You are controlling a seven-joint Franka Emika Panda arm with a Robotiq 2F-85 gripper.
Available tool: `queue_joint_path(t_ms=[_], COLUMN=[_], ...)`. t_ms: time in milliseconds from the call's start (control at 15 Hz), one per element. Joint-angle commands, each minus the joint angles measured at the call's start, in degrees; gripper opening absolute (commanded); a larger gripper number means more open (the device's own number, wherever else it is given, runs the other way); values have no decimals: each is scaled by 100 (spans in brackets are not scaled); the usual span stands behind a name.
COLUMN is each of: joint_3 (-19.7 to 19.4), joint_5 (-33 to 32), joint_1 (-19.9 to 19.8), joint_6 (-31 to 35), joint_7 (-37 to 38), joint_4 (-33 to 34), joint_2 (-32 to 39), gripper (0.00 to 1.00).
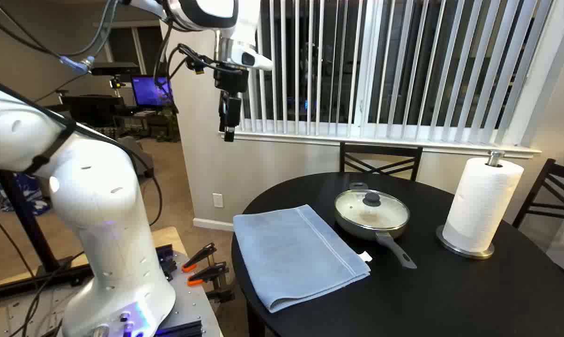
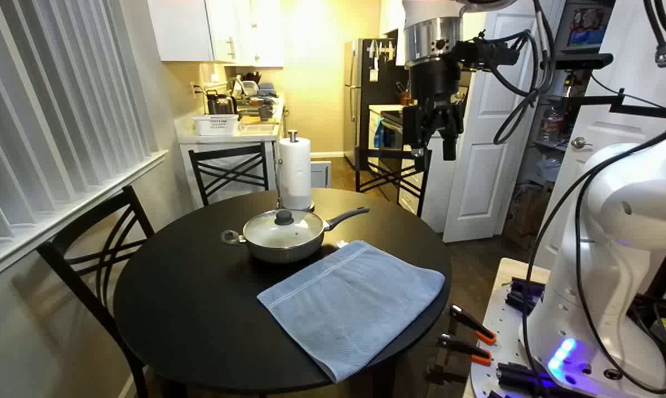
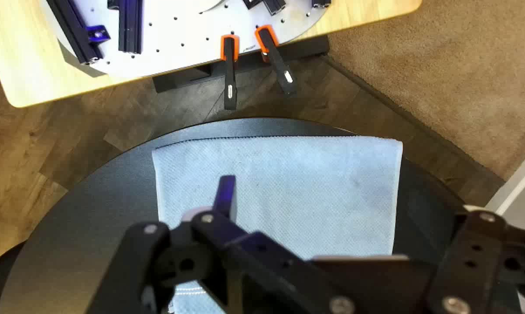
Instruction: Pick up the gray pan lid and put it on the blue towel
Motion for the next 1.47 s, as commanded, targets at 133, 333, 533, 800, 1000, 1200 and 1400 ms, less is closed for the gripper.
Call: queue_joint_path(t_ms=[133,333,533,800,1000,1200,1400], joint_3=[41,41,41,41,158,366,543], joint_5=[22,22,22,22,-32,-87,-335], joint_1=[-57,-57,-57,-57,-37,-3,-44], joint_6=[-14,-14,-14,-14,459,1332,2089], joint_7=[-31,-31,-31,-31,-90,-51,81], joint_4=[10,10,10,10,164,572,1154], joint_2=[-1,-1,-1,-1,446,1303,2309], gripper=[100,100,100,100,100,100,100])
